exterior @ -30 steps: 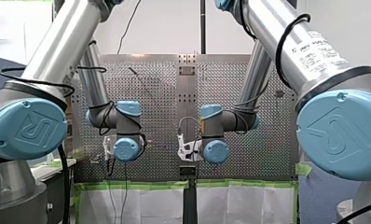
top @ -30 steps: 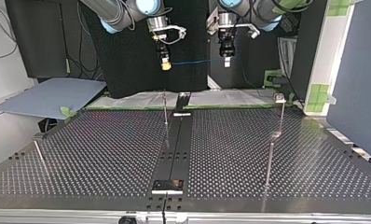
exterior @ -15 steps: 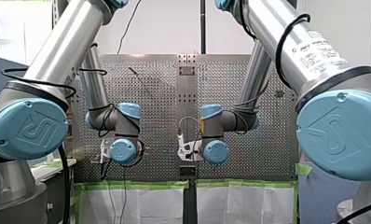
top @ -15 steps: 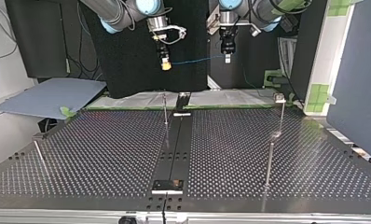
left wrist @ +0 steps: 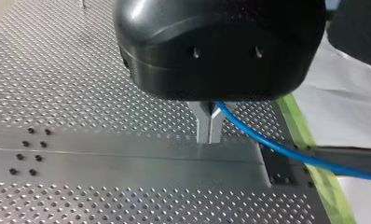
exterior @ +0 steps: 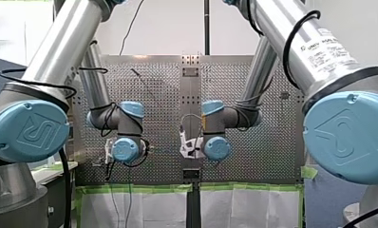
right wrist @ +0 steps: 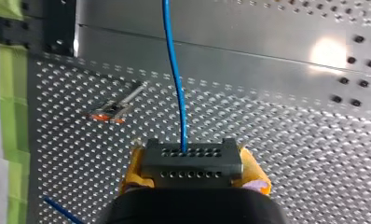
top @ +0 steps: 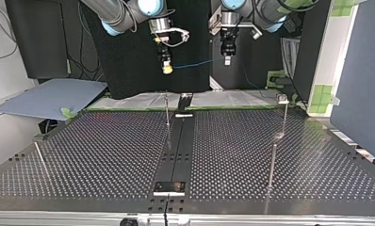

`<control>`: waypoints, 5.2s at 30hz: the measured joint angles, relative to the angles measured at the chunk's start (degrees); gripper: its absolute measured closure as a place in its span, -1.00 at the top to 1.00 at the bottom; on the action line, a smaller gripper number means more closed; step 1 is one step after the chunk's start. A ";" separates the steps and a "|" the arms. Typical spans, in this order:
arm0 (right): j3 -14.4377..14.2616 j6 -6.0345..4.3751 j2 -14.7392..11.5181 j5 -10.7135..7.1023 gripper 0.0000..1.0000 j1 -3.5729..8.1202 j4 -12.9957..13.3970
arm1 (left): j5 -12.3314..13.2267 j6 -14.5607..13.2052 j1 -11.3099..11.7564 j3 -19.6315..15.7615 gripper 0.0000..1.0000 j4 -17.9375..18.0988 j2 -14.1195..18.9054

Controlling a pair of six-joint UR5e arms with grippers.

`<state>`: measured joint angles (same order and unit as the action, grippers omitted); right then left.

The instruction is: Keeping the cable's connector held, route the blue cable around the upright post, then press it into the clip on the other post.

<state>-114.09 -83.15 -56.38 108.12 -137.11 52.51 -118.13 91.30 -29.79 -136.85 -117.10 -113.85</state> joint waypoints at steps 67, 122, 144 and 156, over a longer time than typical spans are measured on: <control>30.98 -10.40 -15.58 -16.60 -1.00 2.38 -23.90 | -0.73 10.48 13.88 30.37 -1.00 -36.58 34.61; 54.27 -10.73 2.28 -17.86 -1.00 4.14 -30.13 | 28.30 19.27 37.25 40.28 -1.00 -35.22 16.32; 51.76 -9.41 6.44 -16.91 -1.00 4.04 -31.83 | 32.94 25.80 35.10 40.28 -0.79 -34.84 12.01; 48.28 -9.33 6.96 -16.53 -1.00 3.60 -31.65 | 31.89 28.20 34.31 40.29 1.00 -38.87 11.97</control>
<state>-65.81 -92.48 -49.42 91.59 -133.51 20.86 -86.24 119.51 4.52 -96.55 -155.98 -101.88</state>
